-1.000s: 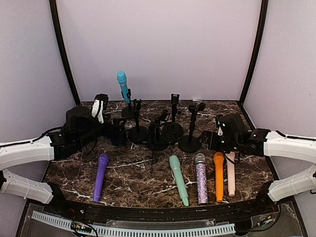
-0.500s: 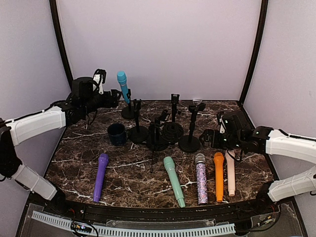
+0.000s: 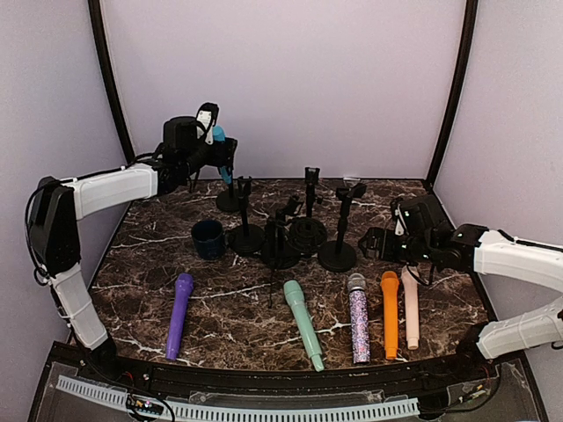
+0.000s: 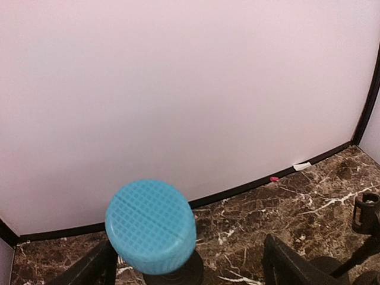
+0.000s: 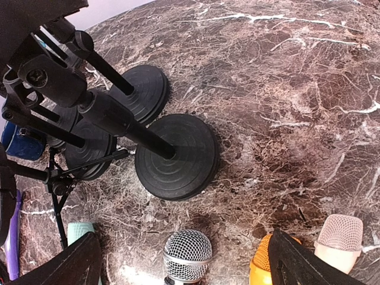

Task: Remove the microphone from the stand
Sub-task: Pick up the microphone stand with the microphone from the corner of the board, then place the microphone stand with the microphone at the center of the board.

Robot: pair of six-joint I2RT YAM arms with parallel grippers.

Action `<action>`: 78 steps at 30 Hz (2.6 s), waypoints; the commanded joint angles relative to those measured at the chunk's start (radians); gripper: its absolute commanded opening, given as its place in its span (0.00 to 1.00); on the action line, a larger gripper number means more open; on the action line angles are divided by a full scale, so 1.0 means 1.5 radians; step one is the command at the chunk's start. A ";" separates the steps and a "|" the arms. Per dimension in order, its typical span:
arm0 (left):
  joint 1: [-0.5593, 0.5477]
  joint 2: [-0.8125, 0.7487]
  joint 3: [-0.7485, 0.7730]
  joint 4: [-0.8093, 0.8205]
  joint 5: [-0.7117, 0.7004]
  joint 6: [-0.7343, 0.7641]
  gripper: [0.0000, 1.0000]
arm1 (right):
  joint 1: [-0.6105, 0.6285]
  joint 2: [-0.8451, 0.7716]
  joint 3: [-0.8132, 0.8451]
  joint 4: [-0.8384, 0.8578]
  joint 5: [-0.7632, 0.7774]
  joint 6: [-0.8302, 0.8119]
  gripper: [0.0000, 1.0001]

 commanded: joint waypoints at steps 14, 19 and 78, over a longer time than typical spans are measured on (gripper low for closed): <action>0.005 0.076 0.082 0.089 -0.085 0.060 0.44 | -0.016 -0.027 0.001 0.013 0.004 -0.002 0.99; 0.005 0.062 0.060 0.133 -0.092 0.073 0.24 | -0.018 -0.041 -0.005 0.007 0.010 0.001 0.99; 0.008 -0.593 -0.390 0.054 0.623 -0.141 0.00 | -0.018 -0.237 -0.072 -0.012 -0.088 0.013 0.98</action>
